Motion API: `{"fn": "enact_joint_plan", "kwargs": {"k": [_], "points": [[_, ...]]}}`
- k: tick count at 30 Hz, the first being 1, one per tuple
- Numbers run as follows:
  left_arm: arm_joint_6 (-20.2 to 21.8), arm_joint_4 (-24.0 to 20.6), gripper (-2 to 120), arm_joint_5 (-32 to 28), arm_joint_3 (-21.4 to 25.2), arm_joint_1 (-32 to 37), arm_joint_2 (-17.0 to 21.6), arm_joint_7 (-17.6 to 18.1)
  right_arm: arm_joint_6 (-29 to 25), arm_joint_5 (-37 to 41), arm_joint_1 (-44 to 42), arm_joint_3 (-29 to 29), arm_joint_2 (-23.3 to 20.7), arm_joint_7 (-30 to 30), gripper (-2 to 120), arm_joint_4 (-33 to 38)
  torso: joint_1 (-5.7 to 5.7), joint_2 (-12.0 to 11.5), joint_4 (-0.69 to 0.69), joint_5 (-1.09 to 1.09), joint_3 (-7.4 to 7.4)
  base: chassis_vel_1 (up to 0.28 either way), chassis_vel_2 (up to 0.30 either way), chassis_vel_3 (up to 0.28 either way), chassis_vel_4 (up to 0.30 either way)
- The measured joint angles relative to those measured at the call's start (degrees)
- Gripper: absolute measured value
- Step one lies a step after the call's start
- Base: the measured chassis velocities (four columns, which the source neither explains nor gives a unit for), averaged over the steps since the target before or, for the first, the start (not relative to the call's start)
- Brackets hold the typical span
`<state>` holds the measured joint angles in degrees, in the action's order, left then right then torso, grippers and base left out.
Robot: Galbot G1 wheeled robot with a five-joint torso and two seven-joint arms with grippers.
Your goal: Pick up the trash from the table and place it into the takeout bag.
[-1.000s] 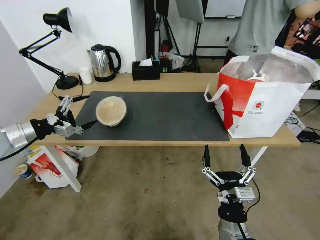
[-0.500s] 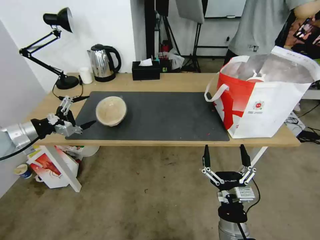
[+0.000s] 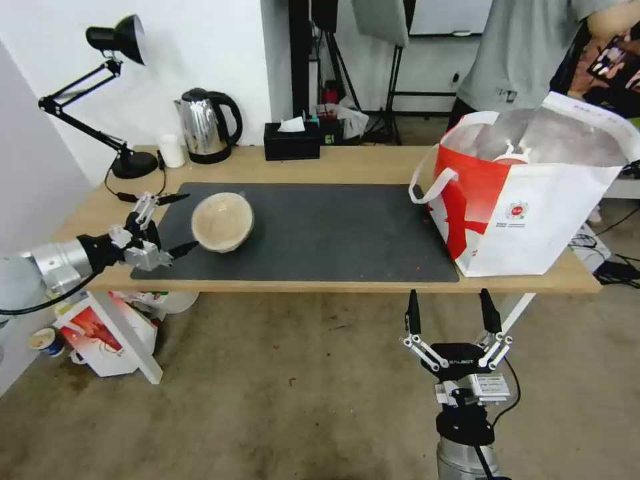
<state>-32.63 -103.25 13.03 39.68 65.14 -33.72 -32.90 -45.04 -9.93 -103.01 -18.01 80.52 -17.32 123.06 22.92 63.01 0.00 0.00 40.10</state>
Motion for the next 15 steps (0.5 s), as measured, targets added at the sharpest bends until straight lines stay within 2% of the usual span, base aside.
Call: {"fn": "enact_joint_plan", "kwargs": {"k": [15], "points": [[0.81,3.76,100,2.23,-4.34,-4.38,0.04,-0.98,0.0,0.0,0.0,0.0,0.0,0.0,100,0.0,0.0,0.0,0.0,0.0,0.0,0.0,0.0,0.0,0.0]]}}
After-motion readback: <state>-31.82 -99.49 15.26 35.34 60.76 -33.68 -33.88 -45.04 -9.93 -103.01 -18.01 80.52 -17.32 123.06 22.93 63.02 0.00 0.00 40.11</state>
